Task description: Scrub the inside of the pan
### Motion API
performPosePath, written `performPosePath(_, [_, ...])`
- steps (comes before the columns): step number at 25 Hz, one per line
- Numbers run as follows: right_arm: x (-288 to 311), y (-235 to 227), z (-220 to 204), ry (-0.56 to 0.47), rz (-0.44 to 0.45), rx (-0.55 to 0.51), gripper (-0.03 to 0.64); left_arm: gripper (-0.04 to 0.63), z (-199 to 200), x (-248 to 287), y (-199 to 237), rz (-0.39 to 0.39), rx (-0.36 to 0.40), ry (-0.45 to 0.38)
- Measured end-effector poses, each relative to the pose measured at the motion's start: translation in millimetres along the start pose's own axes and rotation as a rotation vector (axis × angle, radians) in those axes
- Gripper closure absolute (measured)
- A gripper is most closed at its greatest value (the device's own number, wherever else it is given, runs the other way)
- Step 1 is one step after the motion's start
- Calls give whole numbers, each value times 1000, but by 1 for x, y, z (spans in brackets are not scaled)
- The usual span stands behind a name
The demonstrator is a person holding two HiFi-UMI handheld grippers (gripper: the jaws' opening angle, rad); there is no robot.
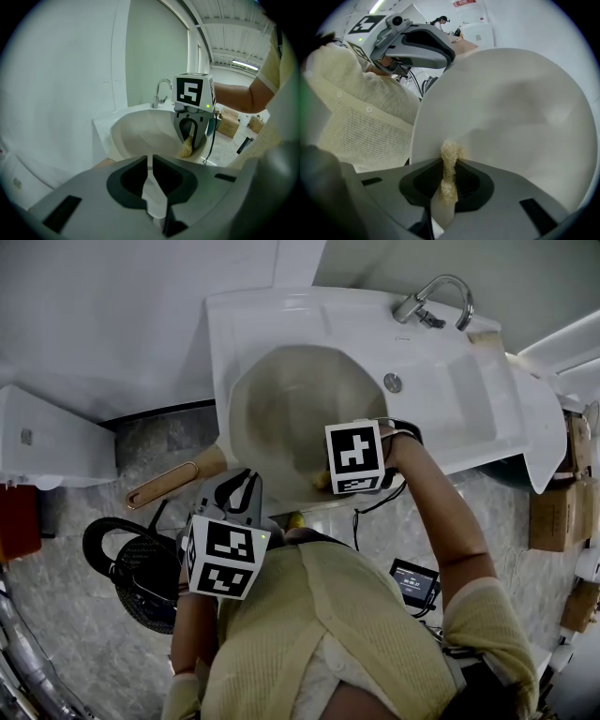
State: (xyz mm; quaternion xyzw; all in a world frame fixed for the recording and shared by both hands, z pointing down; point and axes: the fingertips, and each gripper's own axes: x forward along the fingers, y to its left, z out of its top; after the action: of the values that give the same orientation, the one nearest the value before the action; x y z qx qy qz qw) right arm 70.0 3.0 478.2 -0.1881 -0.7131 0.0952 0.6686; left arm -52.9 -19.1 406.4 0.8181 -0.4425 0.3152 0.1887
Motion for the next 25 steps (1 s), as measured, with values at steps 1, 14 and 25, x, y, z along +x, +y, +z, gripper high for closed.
performPosePath(1, [0,2,2,-11,7,-3,540,511,0,0,0,0,0,0])
performPosePath(14, [-3,13,24,-94,40,-43,540,511,-2,-5,0,1,0,3])
performPosePath(25, [-13,15,46,-233,24,-62,540,511,0,-6,9,23,-6,4])
